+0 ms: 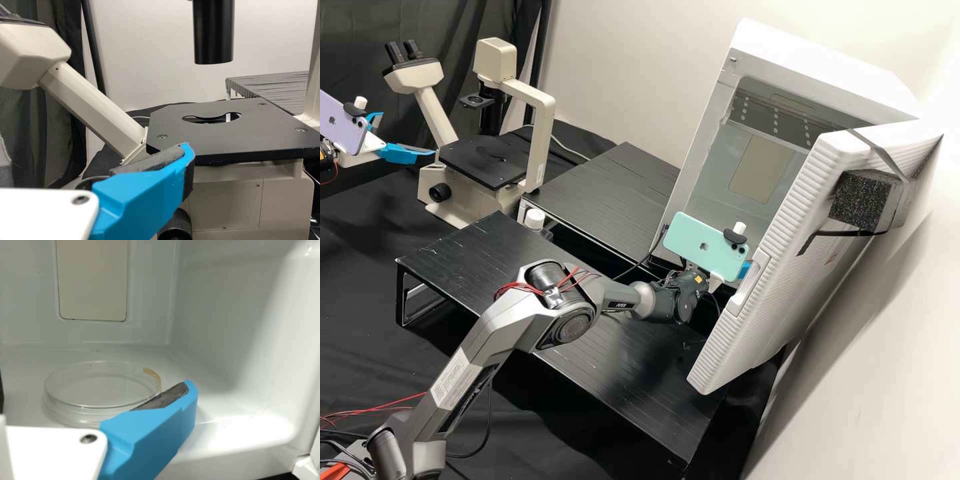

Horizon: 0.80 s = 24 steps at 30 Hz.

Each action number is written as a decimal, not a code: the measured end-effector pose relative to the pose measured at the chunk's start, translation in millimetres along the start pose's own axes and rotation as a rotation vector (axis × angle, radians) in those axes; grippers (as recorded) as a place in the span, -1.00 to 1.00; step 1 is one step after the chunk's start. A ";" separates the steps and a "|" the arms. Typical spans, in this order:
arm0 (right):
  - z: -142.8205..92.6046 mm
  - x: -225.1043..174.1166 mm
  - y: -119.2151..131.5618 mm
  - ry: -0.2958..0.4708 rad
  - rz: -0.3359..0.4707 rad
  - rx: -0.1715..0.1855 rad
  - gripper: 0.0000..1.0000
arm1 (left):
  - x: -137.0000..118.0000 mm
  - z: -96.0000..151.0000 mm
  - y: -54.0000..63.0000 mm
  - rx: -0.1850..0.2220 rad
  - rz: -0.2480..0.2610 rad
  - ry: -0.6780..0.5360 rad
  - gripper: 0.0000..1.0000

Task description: Take the petri dish out of the incubator

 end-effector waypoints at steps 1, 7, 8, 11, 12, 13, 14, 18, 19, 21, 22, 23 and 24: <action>0.6 0.2 -0.5 -0.001 -0.001 0.001 -1.00 | 0.0 0.0 0.0 0.000 0.000 0.000 1.00; 2.3 2.1 -1.5 -0.002 -0.002 0.001 -1.00 | 0.0 0.0 0.0 0.000 0.000 0.000 1.00; 2.1 2.2 -1.2 -0.003 -0.001 0.001 -1.00 | 0.0 0.0 0.0 0.000 0.000 0.000 1.00; 2.1 2.3 -0.9 -0.004 -0.001 0.000 -1.00 | 0.0 0.0 0.0 0.000 0.000 0.000 1.00; 2.1 2.3 -0.9 -0.004 -0.001 0.000 -1.00 | 0.0 0.0 0.0 0.000 0.000 0.000 1.00; 2.3 2.3 -0.9 -0.007 -0.002 0.000 -1.00 | 0.0 0.0 0.0 0.000 0.000 0.000 1.00; 2.3 2.3 -0.9 -0.007 -0.002 0.000 -1.00 | 0.0 0.0 0.0 0.000 0.000 0.000 1.00; 2.3 2.3 -0.9 -0.007 -0.002 0.000 -1.00 | 0.0 0.0 0.0 0.000 0.000 0.000 1.00; 2.3 2.3 -0.9 -0.007 -0.002 0.000 -1.00 | 0.0 0.0 0.0 0.000 0.000 0.000 1.00; 2.3 2.3 -0.9 -0.007 -0.002 0.000 -1.00 | 0.0 0.0 0.0 0.000 0.000 0.000 1.00; 2.3 2.3 -0.9 -0.007 -0.002 0.000 -1.00 | 0.0 0.0 0.0 0.000 0.000 0.000 1.00; 2.3 2.3 -0.9 -0.007 -0.002 0.000 -1.00 | 0.0 0.0 0.0 0.000 0.000 0.000 1.00; 2.3 2.3 -0.9 -0.007 -0.002 0.000 -1.00 | 0.0 0.0 0.0 0.000 0.000 0.000 1.00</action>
